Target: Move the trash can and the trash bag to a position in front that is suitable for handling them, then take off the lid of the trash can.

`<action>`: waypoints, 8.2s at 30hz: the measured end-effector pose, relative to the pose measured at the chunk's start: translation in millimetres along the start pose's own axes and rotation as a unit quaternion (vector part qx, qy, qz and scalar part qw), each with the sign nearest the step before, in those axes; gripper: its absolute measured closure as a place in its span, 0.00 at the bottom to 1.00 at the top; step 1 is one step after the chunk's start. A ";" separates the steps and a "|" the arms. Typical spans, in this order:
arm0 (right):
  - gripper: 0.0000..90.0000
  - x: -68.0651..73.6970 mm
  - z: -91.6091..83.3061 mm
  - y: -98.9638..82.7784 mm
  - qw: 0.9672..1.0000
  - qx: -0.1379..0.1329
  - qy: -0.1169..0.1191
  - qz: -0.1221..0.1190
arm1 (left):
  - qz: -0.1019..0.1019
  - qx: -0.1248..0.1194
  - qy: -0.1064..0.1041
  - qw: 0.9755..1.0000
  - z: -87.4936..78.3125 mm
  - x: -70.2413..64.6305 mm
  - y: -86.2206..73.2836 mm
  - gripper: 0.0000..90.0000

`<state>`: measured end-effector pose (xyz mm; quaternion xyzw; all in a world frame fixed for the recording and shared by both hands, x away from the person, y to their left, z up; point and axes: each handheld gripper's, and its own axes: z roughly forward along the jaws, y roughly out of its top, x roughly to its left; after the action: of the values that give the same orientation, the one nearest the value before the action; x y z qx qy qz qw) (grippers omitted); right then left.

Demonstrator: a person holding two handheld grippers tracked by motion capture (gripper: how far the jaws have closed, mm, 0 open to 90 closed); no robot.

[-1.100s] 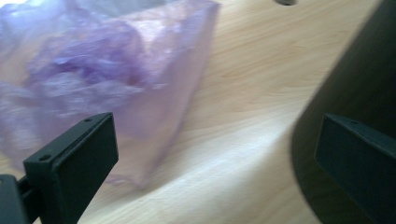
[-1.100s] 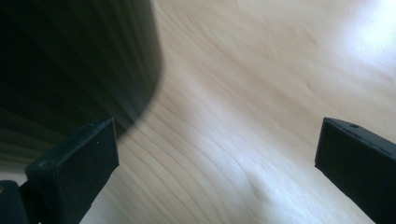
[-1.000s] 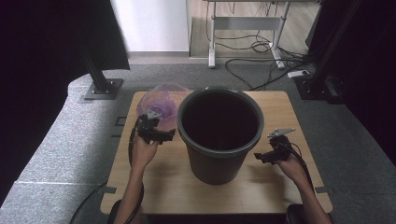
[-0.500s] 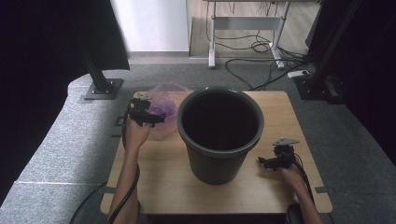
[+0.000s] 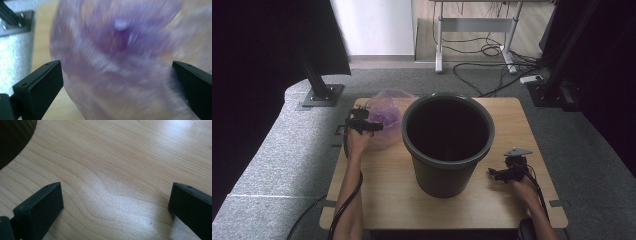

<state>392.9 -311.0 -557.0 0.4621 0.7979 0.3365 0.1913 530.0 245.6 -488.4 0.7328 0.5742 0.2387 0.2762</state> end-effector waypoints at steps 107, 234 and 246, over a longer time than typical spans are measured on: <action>0.00 3.7 -0.9 -0.9 1.000 0.000 0.002 -0.001 | 0.061 0.000 -0.115 0.991 90.5 -167.7 38.3 0.00; 0.00 0.3 -65.8 -56.6 0.996 0.041 -0.051 0.056 | 0.046 -0.007 -0.054 0.997 -43.6 -58.4 -133.0 0.00; 0.00 -1.3 -80.2 -51.9 0.997 0.017 -0.051 0.058 | 0.053 -0.004 -0.061 0.997 -44.9 -56.7 -133.6 0.00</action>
<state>312.6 -359.0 -537.9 0.5273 0.7644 0.3099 0.2037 392.3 221.3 -548.0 0.7744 0.5155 0.2101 0.3006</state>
